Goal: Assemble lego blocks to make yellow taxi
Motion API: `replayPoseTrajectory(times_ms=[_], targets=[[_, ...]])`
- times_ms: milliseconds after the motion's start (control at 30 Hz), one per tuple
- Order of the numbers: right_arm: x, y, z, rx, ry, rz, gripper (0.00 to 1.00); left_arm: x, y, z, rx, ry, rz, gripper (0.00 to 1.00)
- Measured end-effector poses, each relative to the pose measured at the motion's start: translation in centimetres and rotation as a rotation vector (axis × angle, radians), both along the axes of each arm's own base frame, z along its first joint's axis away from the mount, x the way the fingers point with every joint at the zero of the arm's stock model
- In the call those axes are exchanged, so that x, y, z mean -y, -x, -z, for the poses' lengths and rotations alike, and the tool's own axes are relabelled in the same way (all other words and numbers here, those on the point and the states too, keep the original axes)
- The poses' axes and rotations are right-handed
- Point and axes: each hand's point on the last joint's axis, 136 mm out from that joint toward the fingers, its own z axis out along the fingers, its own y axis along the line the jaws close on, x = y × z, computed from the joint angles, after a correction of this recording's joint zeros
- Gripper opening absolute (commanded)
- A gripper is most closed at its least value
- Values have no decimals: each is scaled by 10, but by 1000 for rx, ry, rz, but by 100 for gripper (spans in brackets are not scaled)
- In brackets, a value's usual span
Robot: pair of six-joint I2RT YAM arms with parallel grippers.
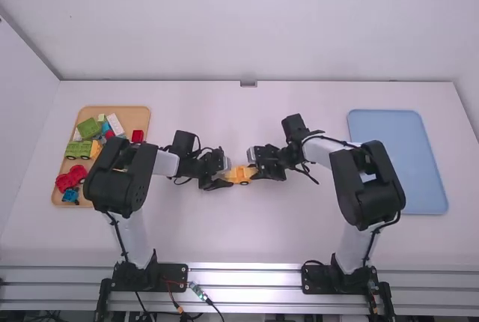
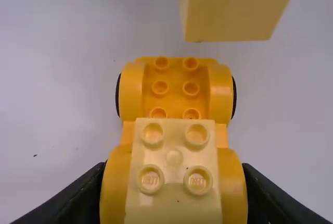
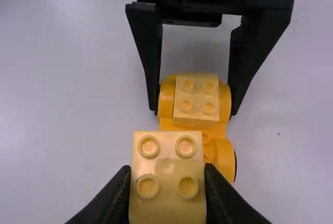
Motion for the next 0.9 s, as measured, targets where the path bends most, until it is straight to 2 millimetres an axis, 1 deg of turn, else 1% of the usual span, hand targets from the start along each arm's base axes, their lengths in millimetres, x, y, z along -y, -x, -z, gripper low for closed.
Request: replayPoseTrajectory(times_ms=[233, 400, 500, 633, 900], targets=[[-10, -4, 5, 21, 44, 21, 0, 0, 0, 0, 7, 0, 0, 62], [-18, -2, 10, 33, 83, 20, 0, 7, 4, 1, 28, 5, 18, 61], [-22, -8, 10, 61, 85, 32, 0, 12, 8, 2, 25, 6, 34, 59], [-22, -14, 10, 75, 82, 57, 0, 12, 10, 2, 12, 7, 37, 58], [-22, -11, 15, 51, 69, 85, 0, 12, 10, 2, 4, 1, 42, 57]])
